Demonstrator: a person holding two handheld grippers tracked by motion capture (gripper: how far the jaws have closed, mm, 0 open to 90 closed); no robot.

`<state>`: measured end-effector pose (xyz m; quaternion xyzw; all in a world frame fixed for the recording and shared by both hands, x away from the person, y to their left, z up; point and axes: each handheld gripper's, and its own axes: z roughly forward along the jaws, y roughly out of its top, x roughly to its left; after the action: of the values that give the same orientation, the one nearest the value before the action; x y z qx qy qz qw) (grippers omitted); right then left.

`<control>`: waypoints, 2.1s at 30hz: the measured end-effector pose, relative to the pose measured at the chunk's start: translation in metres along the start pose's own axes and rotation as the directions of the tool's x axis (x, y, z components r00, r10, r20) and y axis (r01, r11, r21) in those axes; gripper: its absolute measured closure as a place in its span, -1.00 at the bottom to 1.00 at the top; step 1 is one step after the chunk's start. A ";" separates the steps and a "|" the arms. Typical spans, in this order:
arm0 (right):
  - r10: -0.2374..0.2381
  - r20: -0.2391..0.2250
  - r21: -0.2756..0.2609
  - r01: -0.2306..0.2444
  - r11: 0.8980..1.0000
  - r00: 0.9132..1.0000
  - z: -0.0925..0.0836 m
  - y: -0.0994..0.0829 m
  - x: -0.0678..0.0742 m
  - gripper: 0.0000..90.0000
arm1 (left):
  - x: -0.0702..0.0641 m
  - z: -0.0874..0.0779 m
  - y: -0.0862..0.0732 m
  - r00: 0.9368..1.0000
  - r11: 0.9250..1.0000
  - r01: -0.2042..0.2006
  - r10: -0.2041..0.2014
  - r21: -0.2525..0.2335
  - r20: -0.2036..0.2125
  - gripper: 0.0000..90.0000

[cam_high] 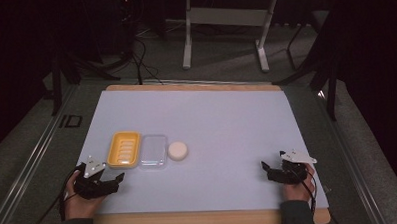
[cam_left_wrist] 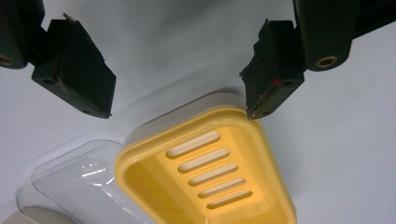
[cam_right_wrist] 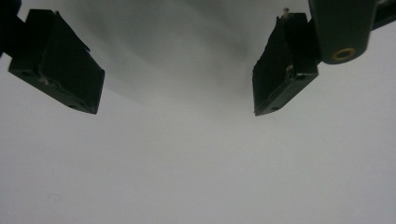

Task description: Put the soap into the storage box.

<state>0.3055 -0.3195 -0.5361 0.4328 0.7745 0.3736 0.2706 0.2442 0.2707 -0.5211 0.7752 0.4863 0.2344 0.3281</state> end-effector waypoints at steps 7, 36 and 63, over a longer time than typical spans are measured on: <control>-0.002 0.003 -0.008 0.002 1.000 1.000 -0.001 0.000 0.000 -0.63 | -0.001 0.000 0.002 1.000 1.000 -0.004 0.004 0.010 0.011 -0.44; -0.012 -0.002 -0.024 0.012 1.000 1.000 -0.002 -0.001 0.002 -0.63 | -0.003 -0.003 0.023 0.995 0.995 -0.091 0.089 0.041 0.037 -0.43; -0.011 -0.006 -0.023 0.010 1.000 1.000 -0.002 -0.001 0.001 -0.63 | -0.019 0.015 0.064 0.977 0.981 -0.186 0.179 0.046 0.119 -0.38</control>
<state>0.3031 -0.3195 -0.5357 0.4245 0.7734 0.3822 0.2750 0.2855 0.2293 -0.4851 0.8378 0.3999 0.2047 0.3103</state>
